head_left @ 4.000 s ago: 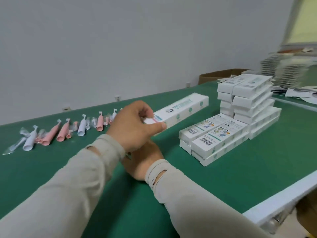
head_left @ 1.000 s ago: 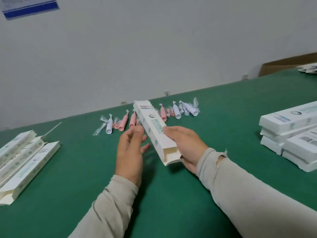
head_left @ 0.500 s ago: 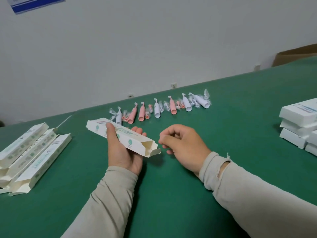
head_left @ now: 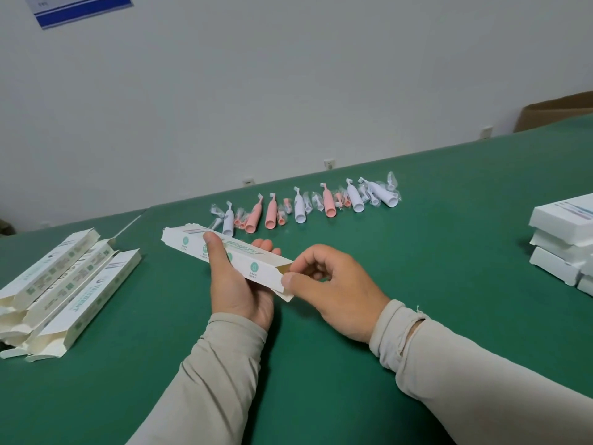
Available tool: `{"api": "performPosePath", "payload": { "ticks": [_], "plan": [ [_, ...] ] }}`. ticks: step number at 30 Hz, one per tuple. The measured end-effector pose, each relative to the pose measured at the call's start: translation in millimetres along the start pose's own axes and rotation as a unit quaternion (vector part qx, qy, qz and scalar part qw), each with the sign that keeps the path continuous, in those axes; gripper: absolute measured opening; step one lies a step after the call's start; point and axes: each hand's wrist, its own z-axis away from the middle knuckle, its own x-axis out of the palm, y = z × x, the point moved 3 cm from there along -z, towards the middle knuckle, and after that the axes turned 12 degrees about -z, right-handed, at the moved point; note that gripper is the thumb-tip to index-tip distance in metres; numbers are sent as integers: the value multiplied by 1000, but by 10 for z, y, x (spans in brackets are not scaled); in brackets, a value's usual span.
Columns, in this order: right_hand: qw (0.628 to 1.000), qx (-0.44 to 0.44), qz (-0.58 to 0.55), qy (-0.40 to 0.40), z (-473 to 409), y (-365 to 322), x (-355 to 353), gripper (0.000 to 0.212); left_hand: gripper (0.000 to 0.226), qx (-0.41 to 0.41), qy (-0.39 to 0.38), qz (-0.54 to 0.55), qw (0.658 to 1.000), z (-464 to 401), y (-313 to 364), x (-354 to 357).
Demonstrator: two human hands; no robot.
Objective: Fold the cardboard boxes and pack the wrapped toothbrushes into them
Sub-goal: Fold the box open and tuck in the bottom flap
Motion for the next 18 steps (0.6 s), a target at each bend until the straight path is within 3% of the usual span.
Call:
{"api": "performPosePath", "payload": {
  "ticks": [7, 10, 18],
  "plan": [
    [997, -28, 59, 49, -7, 6, -21, 13, 81, -1, -27, -8, 1000, 25, -64, 32],
    [996, -32, 56, 68, -2, -5, -19, 16, 93, -13, -68, -23, 997, 56, -129, 98],
    [993, -54, 15, 101, 1, -48, -60, 22, 92, 1, -167, -20, 986, 93, -235, 199]
  ]
}}
